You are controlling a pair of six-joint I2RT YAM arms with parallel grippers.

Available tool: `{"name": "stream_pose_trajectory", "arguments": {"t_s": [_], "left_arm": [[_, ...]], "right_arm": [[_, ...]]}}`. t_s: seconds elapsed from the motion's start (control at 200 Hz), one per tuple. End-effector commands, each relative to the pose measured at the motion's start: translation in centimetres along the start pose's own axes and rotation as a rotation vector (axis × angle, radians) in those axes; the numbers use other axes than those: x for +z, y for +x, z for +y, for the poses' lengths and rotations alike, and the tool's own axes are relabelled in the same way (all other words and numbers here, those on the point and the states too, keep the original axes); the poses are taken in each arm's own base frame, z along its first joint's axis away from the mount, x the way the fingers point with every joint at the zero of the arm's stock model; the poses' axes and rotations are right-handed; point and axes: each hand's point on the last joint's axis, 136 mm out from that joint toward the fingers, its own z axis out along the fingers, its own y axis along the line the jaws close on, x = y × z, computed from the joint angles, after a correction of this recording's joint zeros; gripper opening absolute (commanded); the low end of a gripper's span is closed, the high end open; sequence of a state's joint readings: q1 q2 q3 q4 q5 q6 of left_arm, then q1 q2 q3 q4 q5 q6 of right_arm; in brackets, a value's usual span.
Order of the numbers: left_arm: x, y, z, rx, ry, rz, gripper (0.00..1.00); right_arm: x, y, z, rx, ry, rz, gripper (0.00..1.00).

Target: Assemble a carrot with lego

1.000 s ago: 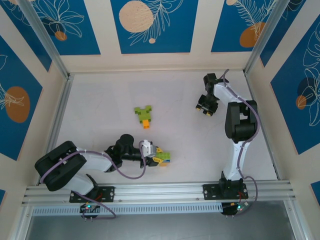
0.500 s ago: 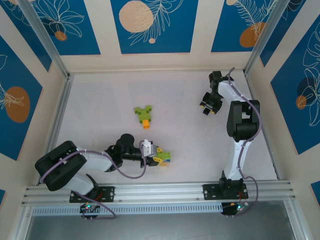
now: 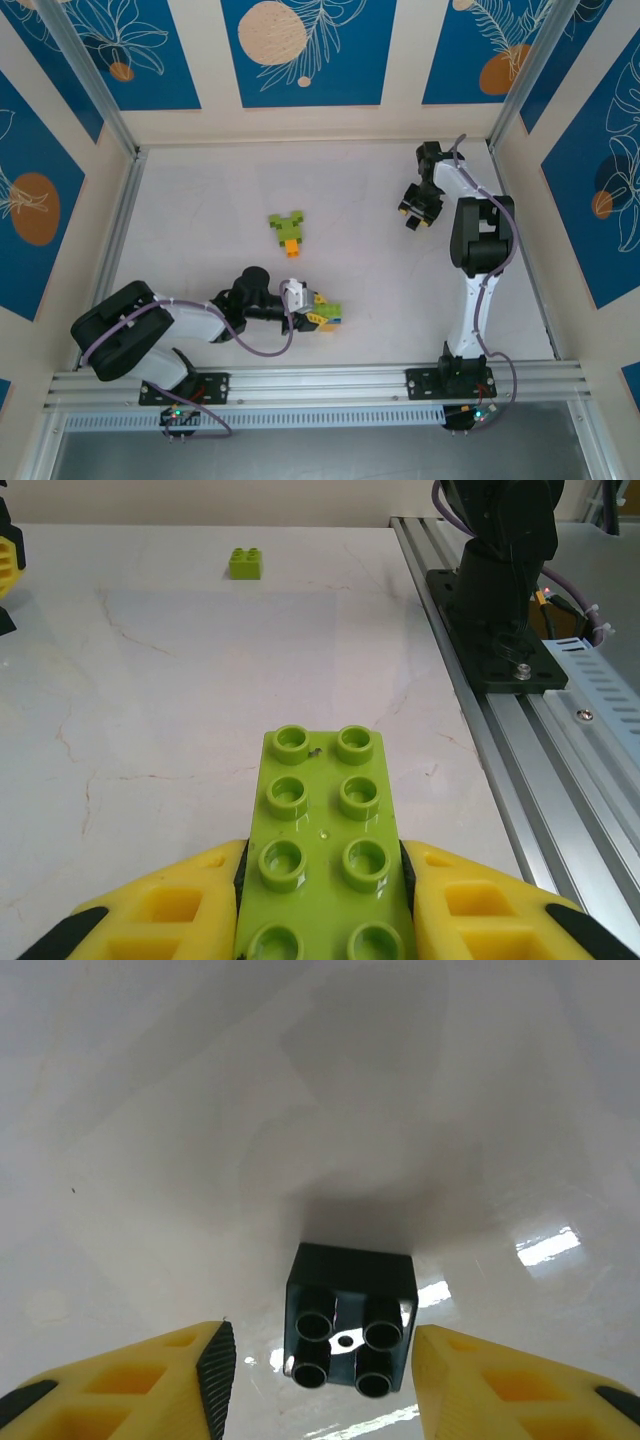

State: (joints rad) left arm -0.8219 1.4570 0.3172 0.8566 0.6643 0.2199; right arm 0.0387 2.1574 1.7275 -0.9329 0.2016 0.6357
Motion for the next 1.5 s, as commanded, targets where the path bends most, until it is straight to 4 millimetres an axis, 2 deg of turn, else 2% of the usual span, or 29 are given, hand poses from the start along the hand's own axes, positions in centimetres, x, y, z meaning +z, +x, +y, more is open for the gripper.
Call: {"name": "stream_pose_trajectory", "arguments": {"t_s": [0.0,0.37,0.73,1.115,1.495], "left_arm": [[0.0,2.2,0.3,-0.035,-0.011,0.073,0.27],[0.1,2.3,0.4,-0.037,-0.012,0.079,0.27],[0.1,2.3,0.4,-0.04,-0.012,0.081,0.27],[0.1,2.3,0.4,-0.04,-0.011,0.082,0.27],[0.2,2.3,0.5,-0.041,-0.013,0.085,0.27]], "right_arm": [[0.2,-0.1,0.1,-0.008,-0.002,0.024,0.52],[0.7,0.2,-0.2,-0.009,0.007,0.032,0.5],[-1.8,0.1,-0.1,-0.007,-0.038,-0.006,0.5],[-0.1,1.0,-0.7,-0.014,-0.023,0.037,0.5],[0.7,0.8,-0.7,-0.015,-0.016,0.042,0.47]]}}
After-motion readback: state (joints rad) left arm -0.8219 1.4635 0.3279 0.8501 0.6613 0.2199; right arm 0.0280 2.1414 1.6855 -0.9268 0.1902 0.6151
